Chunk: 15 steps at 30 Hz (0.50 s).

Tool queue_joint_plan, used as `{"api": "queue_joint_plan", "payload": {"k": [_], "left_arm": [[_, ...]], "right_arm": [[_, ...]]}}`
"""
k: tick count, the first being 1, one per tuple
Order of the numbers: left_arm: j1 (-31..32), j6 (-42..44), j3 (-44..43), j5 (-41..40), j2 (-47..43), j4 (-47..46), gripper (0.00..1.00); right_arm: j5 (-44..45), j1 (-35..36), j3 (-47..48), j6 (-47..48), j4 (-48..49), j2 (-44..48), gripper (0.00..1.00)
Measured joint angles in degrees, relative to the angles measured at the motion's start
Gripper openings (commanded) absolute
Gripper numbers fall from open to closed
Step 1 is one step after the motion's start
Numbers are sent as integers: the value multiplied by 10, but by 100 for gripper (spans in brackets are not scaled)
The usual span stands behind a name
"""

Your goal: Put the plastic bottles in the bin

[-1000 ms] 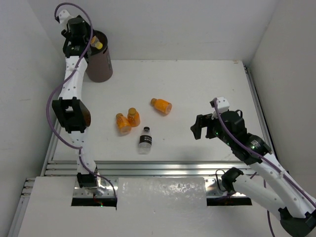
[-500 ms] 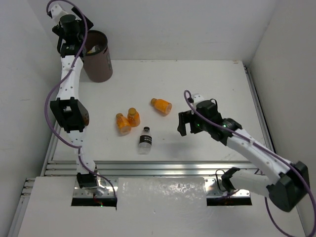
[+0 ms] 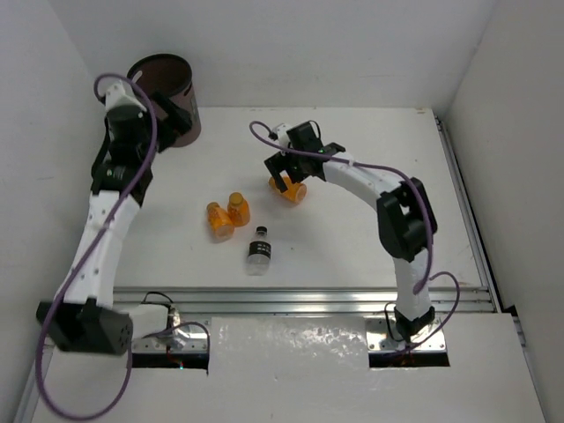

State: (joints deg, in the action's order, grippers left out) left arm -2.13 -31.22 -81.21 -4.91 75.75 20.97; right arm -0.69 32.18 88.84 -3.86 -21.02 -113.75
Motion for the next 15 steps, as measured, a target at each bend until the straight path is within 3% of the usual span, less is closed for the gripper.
{"api": "queue_joint_plan", "payload": {"k": [3,5,6,10,14,15], "left_arm": [[55,3,93,-11,-102,5,100],[67,6,112,0,-129,8,100],[67,9,118,5,-134,7,100],[67,18,151,23,-142,14,100],[67,30,171,66,-143,23,100],[67,31,175,81,-143,24,100]], "right_arm": [[-2,-7,82,31,-26,-80,96],[-5,-10,112,49,-44,-117,83],[-7,-12,116,53,-52,-128,75],[-15,-14,75,58,-65,-133,70],[-35,-14,9,48,-54,-100,28],[-40,-14,-6,41,-55,-84,27]]}}
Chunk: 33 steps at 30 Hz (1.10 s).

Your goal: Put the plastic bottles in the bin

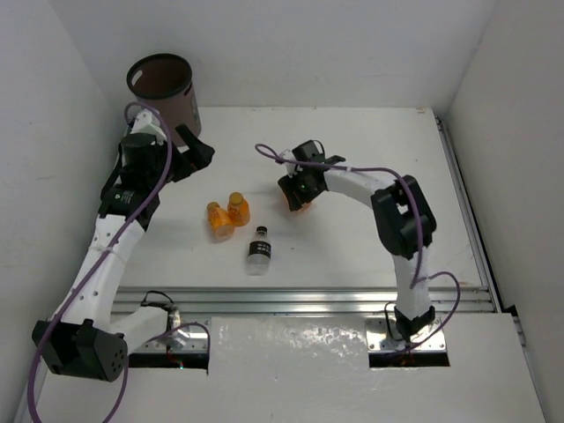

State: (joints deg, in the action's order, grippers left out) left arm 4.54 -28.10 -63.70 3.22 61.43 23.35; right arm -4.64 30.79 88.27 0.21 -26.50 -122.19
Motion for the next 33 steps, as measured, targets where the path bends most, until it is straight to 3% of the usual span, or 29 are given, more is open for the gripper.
{"api": "queue_joint_plan", "payload": {"k": [5,11,16,21,23,24,25,26,27,29,30,31,33], "left_arm": [[8,-10,58,129,-3,-63,100],[156,-29,55,216,47,-129,100],[264,-33,-6,210,86,-151,100],[293,-55,-21,231,99,-225,97],[298,-68,-21,240,109,-253,86],[303,-71,-21,242,115,-261,61],[307,-77,-21,243,120,-264,47],[313,-84,-23,251,127,-272,25],[320,-82,-27,248,132,-269,16],[323,-81,-30,249,138,-269,0],[323,-80,-32,249,140,-267,0],[323,-80,-35,243,140,-263,0],[323,-74,-48,216,140,-238,0]], "right_arm": [[-19,-1,-146,-57,43,159,25],[-210,-49,-329,-168,188,434,22],[-333,-70,-369,-205,280,543,19],[-421,-63,-377,-217,316,589,23],[-441,-63,-380,-217,325,593,23],[-449,-63,-382,-217,326,595,23],[-452,-63,-386,-217,327,597,23],[-451,-63,-391,-216,321,599,23],[-453,-63,-397,-216,320,601,24],[-449,-67,-400,-216,314,604,38],[-447,-67,-400,-216,312,605,83],[-442,-67,-400,-221,309,606,99],[-391,-64,-400,-228,308,610,99]]}}
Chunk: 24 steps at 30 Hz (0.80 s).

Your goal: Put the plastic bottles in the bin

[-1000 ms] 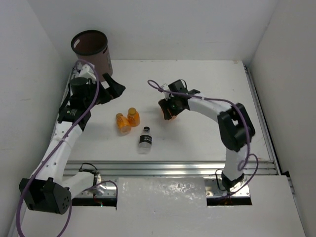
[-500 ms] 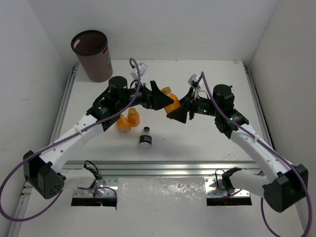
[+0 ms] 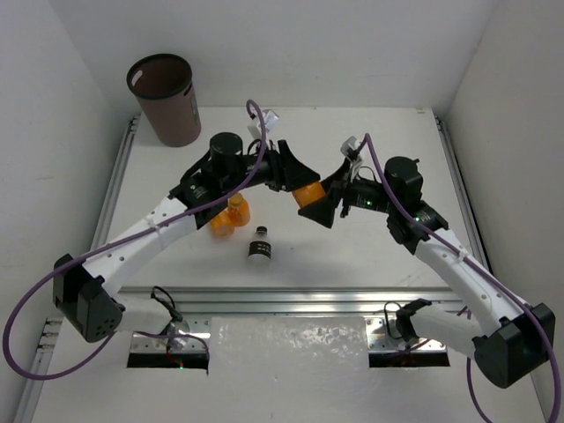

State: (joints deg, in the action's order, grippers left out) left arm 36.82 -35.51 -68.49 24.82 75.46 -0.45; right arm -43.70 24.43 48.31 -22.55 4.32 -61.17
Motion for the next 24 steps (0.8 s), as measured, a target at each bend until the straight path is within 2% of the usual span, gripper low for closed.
{"api": "queue_joint_plan", "payload": {"k": [2,4,9,13,16,18,20,22,23,24], "left_arm": [[-10,6,-40,-48,8,64,0],[-49,9,-109,-93,32,130,0],[-241,10,-316,-238,129,226,0],[-361,9,-504,-373,249,260,0],[-407,10,-611,-429,336,263,3],[-425,12,-644,-454,381,240,4],[-436,19,-654,-468,423,209,10],[-439,30,-657,-481,457,181,27],[-439,38,-657,-487,474,164,50],[-439,43,-658,-492,488,151,61]], "right_arm": [[70,1,0,-4,-10,8,99],[166,-1,0,-13,-38,15,99],[343,-11,-10,-44,-132,24,99],[380,-11,-55,-60,-173,56,99],[384,-10,-78,-60,-188,64,99],[394,-10,-84,-59,-199,64,99],[407,-10,-87,-56,-211,64,99],[410,-10,-92,-54,-213,66,99],[410,-10,-96,-54,-213,68,99],[408,-10,-100,-54,-212,72,99]]}}
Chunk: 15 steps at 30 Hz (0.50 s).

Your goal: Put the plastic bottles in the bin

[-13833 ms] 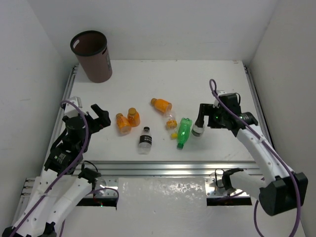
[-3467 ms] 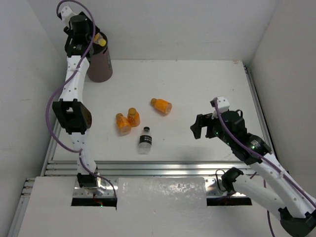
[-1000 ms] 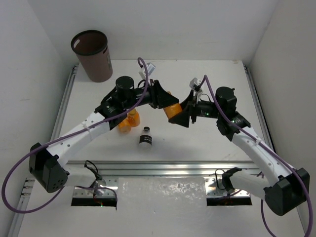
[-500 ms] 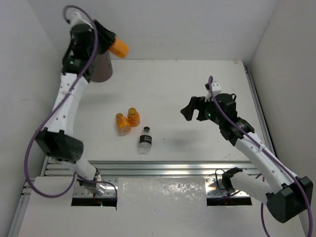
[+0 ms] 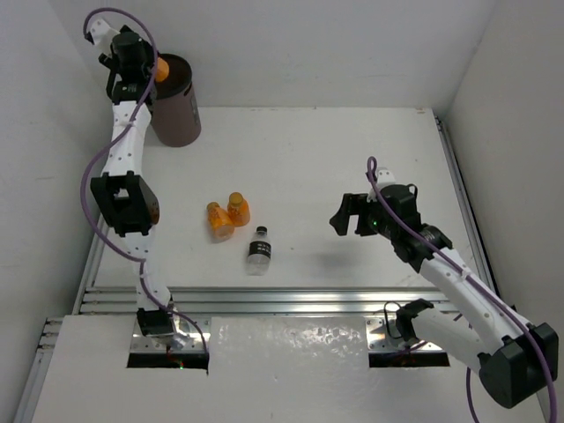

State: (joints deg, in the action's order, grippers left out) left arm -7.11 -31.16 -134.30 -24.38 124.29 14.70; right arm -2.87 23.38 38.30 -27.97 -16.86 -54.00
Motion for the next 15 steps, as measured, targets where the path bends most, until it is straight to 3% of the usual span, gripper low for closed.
{"api": "queue_joint_plan", "payload": {"k": [1,2,3,11,13,15], "left_arm": [[0,6,-1,-2,12,-12,69],[-2,11,-1,-4,25,-25,86],[-2,19,-2,-4,36,-39,98],[-11,23,-40,21,47,-83,100],[-12,17,-33,29,14,-54,100],[-12,7,38,59,-66,-32,100]], "right_arm": [[-5,0,-6,0,1,5,99],[-10,0,-11,-1,1,9,99],[-15,0,-14,-1,1,12,99],[-66,17,-26,-19,37,-34,99],[-68,42,-23,-36,54,-78,99],[-46,87,-1,-69,59,-136,99]]}}
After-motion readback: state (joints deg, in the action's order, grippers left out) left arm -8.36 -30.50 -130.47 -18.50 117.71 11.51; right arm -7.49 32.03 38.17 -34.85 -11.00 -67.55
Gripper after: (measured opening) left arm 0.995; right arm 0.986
